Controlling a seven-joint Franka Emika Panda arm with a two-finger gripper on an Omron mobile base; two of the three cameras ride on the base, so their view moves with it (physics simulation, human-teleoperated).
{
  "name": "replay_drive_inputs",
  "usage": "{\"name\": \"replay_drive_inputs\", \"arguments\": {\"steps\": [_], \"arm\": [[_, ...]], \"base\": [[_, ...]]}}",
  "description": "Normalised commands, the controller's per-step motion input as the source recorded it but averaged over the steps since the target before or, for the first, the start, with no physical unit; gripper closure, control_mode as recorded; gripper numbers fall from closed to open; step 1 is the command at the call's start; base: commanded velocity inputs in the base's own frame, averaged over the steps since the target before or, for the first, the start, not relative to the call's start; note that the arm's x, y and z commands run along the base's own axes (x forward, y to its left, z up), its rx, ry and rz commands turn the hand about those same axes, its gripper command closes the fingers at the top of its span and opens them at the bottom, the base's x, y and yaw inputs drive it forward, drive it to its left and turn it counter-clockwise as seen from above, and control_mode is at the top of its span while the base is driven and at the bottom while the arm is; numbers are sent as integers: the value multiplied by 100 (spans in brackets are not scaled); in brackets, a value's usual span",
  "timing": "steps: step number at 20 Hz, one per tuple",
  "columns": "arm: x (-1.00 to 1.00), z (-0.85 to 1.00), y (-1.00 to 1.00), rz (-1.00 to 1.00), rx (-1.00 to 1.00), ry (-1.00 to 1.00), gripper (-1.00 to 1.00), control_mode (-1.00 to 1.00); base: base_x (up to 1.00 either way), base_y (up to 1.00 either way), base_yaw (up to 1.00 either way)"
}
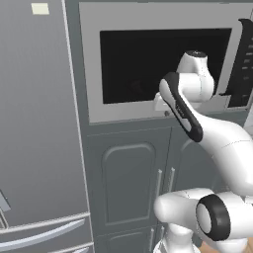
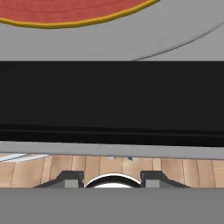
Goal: Retrieve the reheated potato from the microwave, then place the potato, cheese, and condiment on the cutting board.
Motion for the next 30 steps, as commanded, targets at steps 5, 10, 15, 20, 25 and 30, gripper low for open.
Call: {"name": "replay_drive_inputs", "arguments": {"steps": [5,10,15,20,25,30], "arm": [[-24,3,-8,0,3,-18,-100,-100],[-27,34,-31,0,7,-38,-100,-100],[-18,37,-57,-5,7,-4,-100,-100],[-6,32,-51,-4,1,3,-100,-100],[-8,21,-47,1,0,-2,-100,-100],[-5,26,-51,3,0,-4,-100,-100]], "base": [[0,0,0],[0,0,0],[0,0,0],[0,0,0],[0,0,0],[0,0,0]]}}
